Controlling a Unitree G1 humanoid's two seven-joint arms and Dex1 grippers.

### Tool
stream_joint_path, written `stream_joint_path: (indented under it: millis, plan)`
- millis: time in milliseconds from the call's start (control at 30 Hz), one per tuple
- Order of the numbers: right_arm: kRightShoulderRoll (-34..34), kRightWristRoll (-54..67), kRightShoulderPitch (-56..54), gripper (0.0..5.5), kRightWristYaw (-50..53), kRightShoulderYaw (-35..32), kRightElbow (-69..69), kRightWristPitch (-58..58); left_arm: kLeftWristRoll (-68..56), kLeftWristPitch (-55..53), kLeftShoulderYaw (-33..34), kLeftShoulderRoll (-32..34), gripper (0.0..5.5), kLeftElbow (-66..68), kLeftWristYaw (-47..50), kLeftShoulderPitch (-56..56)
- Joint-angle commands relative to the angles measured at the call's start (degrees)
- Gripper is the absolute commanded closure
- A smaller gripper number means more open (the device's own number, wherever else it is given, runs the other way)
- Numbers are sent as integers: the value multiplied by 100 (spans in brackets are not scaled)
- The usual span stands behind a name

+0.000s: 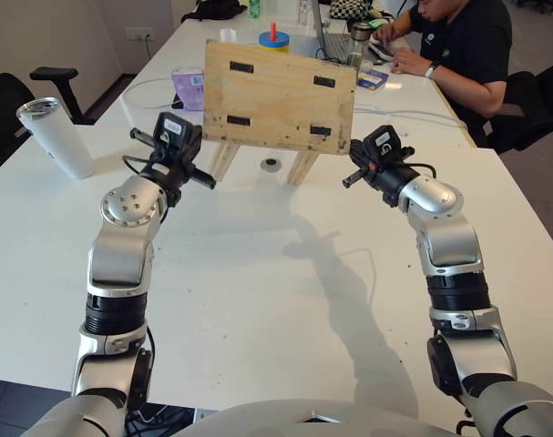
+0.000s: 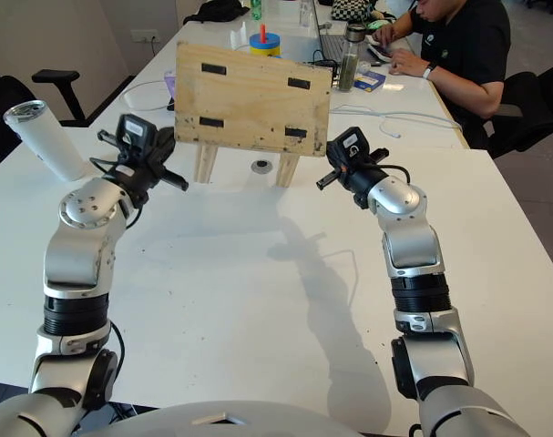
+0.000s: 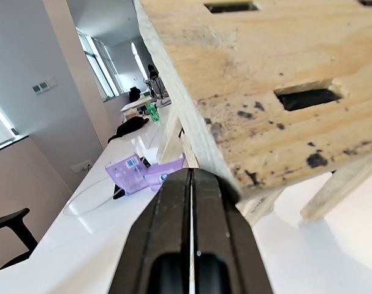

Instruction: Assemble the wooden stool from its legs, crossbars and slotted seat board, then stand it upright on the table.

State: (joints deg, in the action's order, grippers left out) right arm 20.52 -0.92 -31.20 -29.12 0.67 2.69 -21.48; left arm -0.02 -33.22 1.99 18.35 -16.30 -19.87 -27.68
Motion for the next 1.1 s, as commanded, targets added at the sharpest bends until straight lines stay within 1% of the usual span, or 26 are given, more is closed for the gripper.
stream_joint_path:
  millis: [33, 267, 400, 700, 833, 867, 967, 1033, 1100]
  plan:
    - [-566, 615, -741, 550, -419, 377, -564, 185, -556, 106, -608, -442, 549, -161, -494, -221]
    - [-600, 750, -987, 550, -318, 206, -693, 90, -557, 100, -566, -453, 549, -155, -480, -261]
    - [-546, 702, -908, 550, -340, 241, -654, 77, -561, 91, -539, -463, 549, -144, -471, -264]
    - [-127, 316, -220, 550, -315, 266, -397, 275, -291, 417, -551, -263, 549, 404, -459, 373]
    - [-59, 305, -97, 550, -301, 257, -323, 373, -308, 561, -548, -237, 549, 502, -469, 489]
    - [-32, 319, 57, 550, -264, 211, -360, 337, -314, 526, -452, -206, 549, 510, -411, 615]
    - [-94, 397, 391, 550, -36, 6, -309, 241, -320, 554, -233, -99, 549, 593, -321, 932]
    - [-181, 388, 617, 550, 86, -5, -132, 358, -360, 634, -154, -100, 549, 754, -279, 1064]
    - [-323, 295, 920, 550, 376, -27, 301, 562, -384, 704, -116, -134, 549, 902, -217, 1235]
